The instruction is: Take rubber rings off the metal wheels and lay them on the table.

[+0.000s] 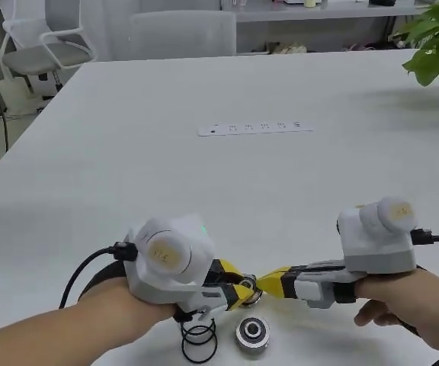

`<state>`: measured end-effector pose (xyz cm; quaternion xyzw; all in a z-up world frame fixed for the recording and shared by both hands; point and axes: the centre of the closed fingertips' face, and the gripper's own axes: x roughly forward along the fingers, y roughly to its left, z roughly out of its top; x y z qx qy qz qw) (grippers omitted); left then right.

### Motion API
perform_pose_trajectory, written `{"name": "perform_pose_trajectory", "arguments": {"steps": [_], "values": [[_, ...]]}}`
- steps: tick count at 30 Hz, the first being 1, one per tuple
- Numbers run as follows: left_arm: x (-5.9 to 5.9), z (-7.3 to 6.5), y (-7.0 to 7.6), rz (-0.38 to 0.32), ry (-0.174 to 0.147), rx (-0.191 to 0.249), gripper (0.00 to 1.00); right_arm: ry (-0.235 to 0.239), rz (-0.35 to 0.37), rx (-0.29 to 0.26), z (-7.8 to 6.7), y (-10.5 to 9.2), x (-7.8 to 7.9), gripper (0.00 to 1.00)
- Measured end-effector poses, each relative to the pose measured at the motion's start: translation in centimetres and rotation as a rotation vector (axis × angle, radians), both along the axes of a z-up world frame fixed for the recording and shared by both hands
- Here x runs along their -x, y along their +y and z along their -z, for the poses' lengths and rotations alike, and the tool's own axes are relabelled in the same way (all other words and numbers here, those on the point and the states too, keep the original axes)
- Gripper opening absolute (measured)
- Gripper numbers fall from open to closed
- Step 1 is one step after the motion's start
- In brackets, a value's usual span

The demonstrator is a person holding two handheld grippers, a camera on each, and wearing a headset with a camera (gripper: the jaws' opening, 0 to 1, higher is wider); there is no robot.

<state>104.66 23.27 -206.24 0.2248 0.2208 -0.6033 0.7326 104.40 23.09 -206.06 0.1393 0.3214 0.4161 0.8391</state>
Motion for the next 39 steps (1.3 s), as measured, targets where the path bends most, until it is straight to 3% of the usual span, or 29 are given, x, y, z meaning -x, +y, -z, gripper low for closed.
{"name": "perform_pose_trajectory", "arguments": {"steps": [3,4,5,7,15,18,23,25,29,39], "values": [[0.0,0.0,0.0,0.001,0.000,0.001,0.07,-0.005,-0.016,-0.014,-0.3,0.5,0.1,0.00],[0.0,0.0,-0.1,0.000,0.001,0.003,0.07,-0.021,-0.034,-0.045,-0.9,1.1,0.3,0.00],[0.0,0.1,-0.1,0.002,0.003,0.000,0.07,-0.036,-0.046,-0.114,-2.3,2.2,0.5,0.00],[0.0,0.1,-0.1,-0.002,0.007,0.006,0.07,-0.084,-0.069,-0.010,-1.5,1.9,0.2,0.00],[-0.1,0.1,-0.1,-0.010,0.012,0.011,0.08,-0.078,-0.019,-0.005,-1.1,0.6,-0.3,0.00],[-0.2,0.1,-0.1,-0.016,0.030,0.020,0.08,-0.075,-0.006,0.012,-0.7,-0.1,-0.4,0.00],[0.0,0.1,0.1,-0.005,0.026,0.004,0.09,-0.073,-0.009,0.017,-0.8,-0.2,-0.1,0.00],[0.4,0.0,0.3,0.018,0.032,-0.003,0.13,-0.073,-0.014,0.016,-0.8,-0.2,-0.1,0.00],[0.9,-0.8,0.5,0.035,0.041,0.010,0.20,-0.073,-0.016,0.014,-0.9,-0.2,0.0,0.00],[1.6,-4.3,2.3,0.027,0.040,0.085,0.33,-0.084,-0.010,-0.012,-2.1,-0.1,0.0,0.00]]}}
